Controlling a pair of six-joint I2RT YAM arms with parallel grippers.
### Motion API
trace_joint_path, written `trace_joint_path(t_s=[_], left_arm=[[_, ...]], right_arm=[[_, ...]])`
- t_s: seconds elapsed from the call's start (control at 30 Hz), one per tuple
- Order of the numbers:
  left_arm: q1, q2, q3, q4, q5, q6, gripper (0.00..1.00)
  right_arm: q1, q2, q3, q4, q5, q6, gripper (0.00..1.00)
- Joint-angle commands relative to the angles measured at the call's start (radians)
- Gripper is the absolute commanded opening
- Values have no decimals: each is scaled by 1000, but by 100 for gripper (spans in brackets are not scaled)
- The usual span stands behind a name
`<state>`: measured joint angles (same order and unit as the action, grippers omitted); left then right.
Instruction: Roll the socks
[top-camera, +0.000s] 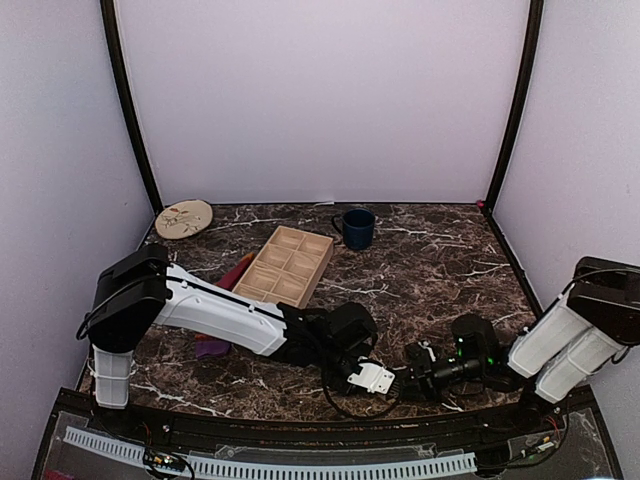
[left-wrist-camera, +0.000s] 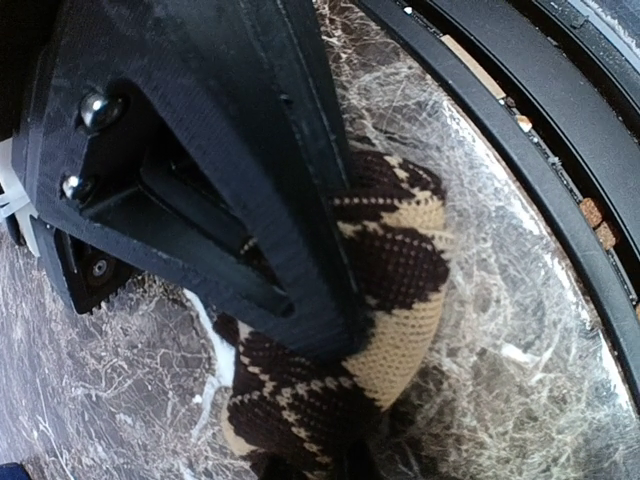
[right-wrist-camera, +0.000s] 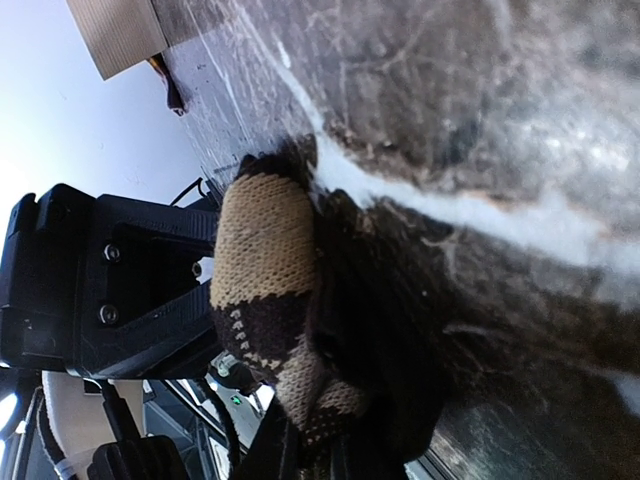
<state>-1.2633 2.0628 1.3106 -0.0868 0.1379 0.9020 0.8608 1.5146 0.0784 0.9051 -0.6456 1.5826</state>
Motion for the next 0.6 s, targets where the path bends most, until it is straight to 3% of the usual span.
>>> trace_joint_path(t_s=[0.0, 0.23, 0.57], left_arm=[[-27, 43, 22, -102, 81, 3, 0], [-26, 79, 80, -180, 32, -43, 0], [-24, 112, 173, -296, 30, -160, 0]], right_arm=[[-16, -62, 35, -120, 34, -73, 12], [-21, -234, 151, -575, 102, -313, 36], [-25, -462, 148, -861, 253, -417, 44]])
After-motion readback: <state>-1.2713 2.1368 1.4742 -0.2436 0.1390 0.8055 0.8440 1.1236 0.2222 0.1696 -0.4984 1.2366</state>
